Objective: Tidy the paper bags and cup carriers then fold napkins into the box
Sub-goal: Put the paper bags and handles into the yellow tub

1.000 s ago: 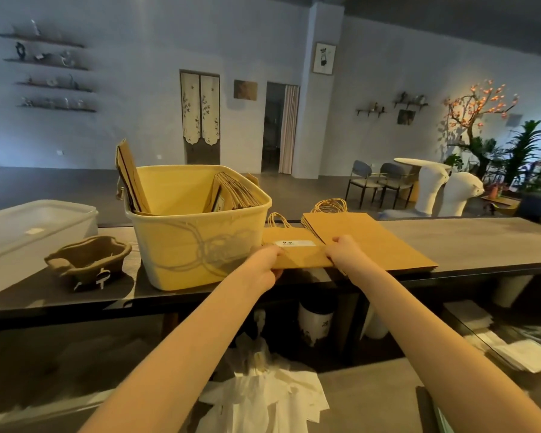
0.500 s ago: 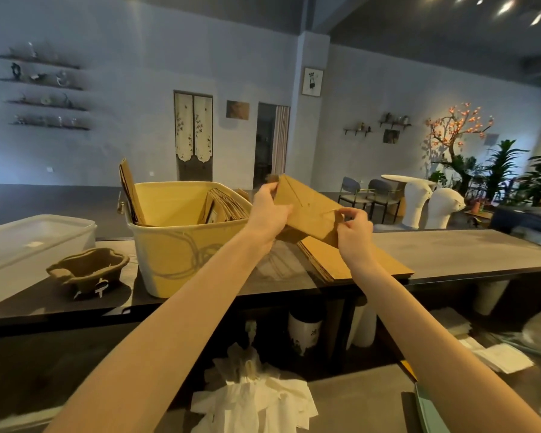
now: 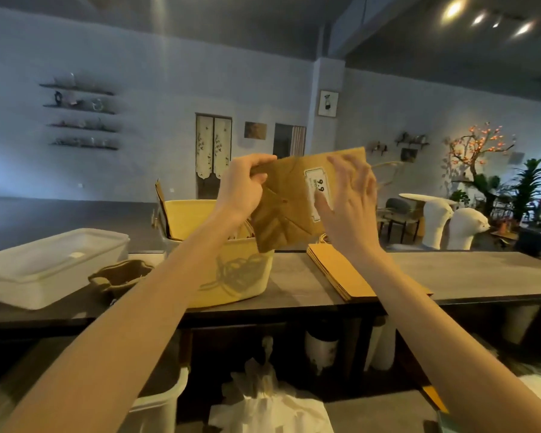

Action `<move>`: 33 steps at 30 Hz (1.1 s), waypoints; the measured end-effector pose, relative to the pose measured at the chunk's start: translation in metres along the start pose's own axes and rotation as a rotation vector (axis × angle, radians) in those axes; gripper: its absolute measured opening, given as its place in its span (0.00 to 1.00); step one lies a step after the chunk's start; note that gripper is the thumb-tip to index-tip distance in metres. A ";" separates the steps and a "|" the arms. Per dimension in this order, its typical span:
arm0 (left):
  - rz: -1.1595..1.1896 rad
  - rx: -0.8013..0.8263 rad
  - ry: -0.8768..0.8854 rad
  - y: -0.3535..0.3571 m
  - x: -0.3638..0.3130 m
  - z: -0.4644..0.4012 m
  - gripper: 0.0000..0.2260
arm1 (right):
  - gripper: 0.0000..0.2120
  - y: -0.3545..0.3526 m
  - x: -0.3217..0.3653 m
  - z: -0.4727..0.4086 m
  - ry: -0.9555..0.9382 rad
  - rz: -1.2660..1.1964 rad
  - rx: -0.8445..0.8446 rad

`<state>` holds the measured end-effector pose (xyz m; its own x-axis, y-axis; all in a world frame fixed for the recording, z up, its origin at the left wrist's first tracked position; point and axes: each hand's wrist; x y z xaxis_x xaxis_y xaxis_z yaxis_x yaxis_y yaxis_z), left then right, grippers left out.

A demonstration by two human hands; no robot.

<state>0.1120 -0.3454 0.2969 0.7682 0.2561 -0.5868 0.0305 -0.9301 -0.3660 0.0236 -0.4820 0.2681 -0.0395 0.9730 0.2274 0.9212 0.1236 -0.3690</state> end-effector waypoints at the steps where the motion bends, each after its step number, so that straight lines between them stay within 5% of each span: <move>1: -0.044 -0.020 0.030 -0.006 0.002 -0.001 0.15 | 0.25 0.002 0.003 -0.007 -0.061 0.053 0.068; 9: -0.245 -0.086 0.186 -0.044 0.014 -0.009 0.15 | 0.28 0.019 0.002 -0.039 -0.111 0.233 0.395; 15: -0.220 -0.100 0.156 -0.056 0.031 -0.015 0.15 | 0.29 0.025 0.003 -0.044 -0.104 0.176 0.293; 28: -0.351 -0.201 0.255 -0.053 0.067 -0.031 0.13 | 0.16 0.042 0.011 -0.068 -0.250 0.152 0.508; 33: -0.413 -0.192 0.224 -0.044 0.076 -0.036 0.19 | 0.15 0.057 0.011 -0.083 -0.079 -0.055 0.594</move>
<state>0.1921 -0.2948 0.2940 0.7849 0.5696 -0.2439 0.4616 -0.8001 -0.3832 0.1074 -0.4806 0.3246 -0.1302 0.9709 0.2011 0.5441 0.2395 -0.8041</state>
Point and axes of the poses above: each hand's wrist, its own z-axis away from the middle knuckle, its own y-axis out of the palm, x = y × z, and after that the axes turned 7 degrees about -z, right-handed
